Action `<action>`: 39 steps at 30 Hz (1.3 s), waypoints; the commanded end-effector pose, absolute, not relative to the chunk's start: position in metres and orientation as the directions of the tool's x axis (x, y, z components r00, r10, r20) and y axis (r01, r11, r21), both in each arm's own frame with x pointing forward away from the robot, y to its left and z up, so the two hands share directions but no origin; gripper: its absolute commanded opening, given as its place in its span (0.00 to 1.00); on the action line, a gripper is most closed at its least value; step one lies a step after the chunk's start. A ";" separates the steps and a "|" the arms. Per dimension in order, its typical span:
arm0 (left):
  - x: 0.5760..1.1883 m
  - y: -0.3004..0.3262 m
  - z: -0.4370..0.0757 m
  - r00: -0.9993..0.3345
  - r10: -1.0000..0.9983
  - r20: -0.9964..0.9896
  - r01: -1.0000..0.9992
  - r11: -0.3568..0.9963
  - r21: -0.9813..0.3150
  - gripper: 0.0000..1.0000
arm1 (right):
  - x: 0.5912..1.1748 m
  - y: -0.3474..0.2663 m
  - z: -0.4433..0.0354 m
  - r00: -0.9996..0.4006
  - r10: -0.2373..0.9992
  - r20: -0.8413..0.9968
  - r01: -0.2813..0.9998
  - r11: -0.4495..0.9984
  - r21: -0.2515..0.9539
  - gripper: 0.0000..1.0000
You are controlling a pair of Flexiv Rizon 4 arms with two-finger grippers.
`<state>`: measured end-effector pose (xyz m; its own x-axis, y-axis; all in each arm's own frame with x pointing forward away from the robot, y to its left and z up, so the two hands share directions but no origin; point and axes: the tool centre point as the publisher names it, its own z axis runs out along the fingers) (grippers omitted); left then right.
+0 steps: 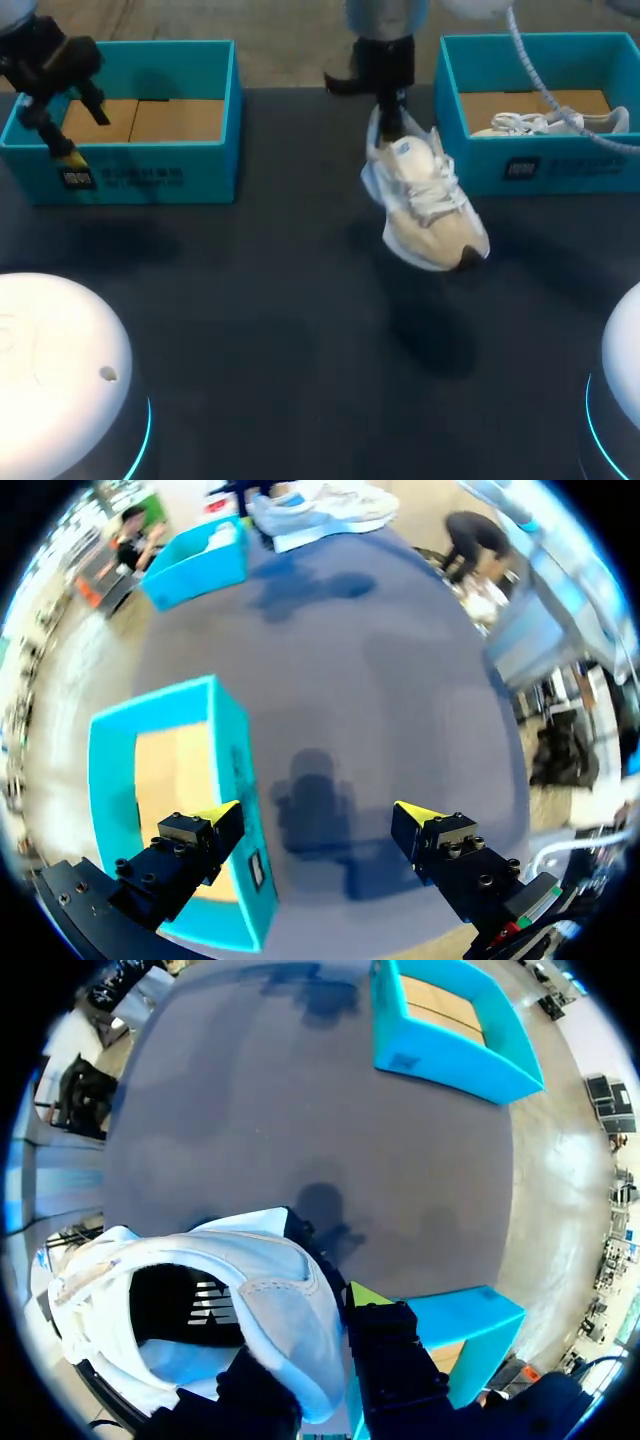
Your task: Take the shoe out of the shoebox, open the shoe tongue, remove and reinsert the insole, then place the shoe into the shoebox
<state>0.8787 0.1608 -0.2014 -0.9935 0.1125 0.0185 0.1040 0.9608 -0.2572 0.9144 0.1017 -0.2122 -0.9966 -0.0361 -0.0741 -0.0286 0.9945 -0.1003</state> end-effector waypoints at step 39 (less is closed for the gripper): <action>0.909 0.211 -0.183 -0.607 -0.778 0.162 -0.778 0.623 0.078 1.00 | 1.011 -0.035 -0.154 -0.984 0.142 -0.106 0.152 0.983 -0.100 0.00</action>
<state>0.8991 0.2061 -0.1864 -0.6998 -0.7058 0.1103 -0.7062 0.7067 0.0421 1.0024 -0.0180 -0.1603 -0.9836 0.1340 -0.1205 0.1476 0.9827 -0.1116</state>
